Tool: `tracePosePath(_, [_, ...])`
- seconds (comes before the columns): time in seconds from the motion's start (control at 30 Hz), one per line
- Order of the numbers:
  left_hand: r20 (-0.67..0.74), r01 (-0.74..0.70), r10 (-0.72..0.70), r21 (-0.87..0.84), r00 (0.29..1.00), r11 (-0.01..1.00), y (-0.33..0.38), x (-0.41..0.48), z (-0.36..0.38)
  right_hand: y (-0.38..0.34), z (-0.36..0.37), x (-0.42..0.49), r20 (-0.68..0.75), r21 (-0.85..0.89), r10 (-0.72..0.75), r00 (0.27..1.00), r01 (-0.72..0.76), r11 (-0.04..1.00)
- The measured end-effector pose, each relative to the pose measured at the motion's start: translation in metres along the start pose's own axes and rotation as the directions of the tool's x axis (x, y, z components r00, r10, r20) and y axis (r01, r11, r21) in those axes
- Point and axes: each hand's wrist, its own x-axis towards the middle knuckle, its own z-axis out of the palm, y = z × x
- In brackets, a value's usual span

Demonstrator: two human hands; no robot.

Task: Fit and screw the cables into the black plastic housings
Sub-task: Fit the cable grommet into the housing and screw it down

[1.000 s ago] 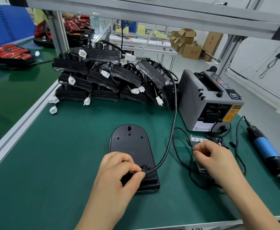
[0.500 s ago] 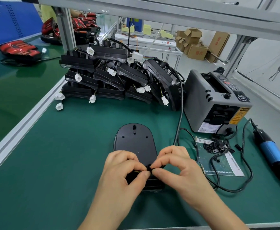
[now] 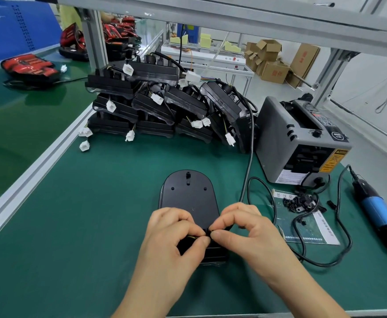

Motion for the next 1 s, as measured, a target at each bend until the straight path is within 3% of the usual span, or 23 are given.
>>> tracePosePath(0.4, [-0.021,-0.052,0.053,0.057,0.998,0.997,-0.002,-0.002,0.003,0.002,0.002,0.000,-0.030,-0.191,-0.027,0.999,0.021,0.981])
tracePosePath(0.63, [-0.031,-0.081,0.084,0.066,0.996,0.994,-0.003,-0.003,0.003,0.001,-0.004,0.006,0.070,-0.258,0.001,0.998,0.017,0.966])
tracePosePath(0.8, [0.029,-0.034,0.034,-0.005,0.999,0.999,-0.005,-0.003,-0.007,-0.001,-0.007,0.011,0.096,-0.257,-0.001,0.995,0.025,0.966])
tracePosePath(1.0, [0.149,-0.003,0.004,-0.003,0.989,1.000,-0.014,0.001,-0.025,-0.010,-0.015,0.027,0.229,-0.304,0.131,0.965,-0.057,0.951])
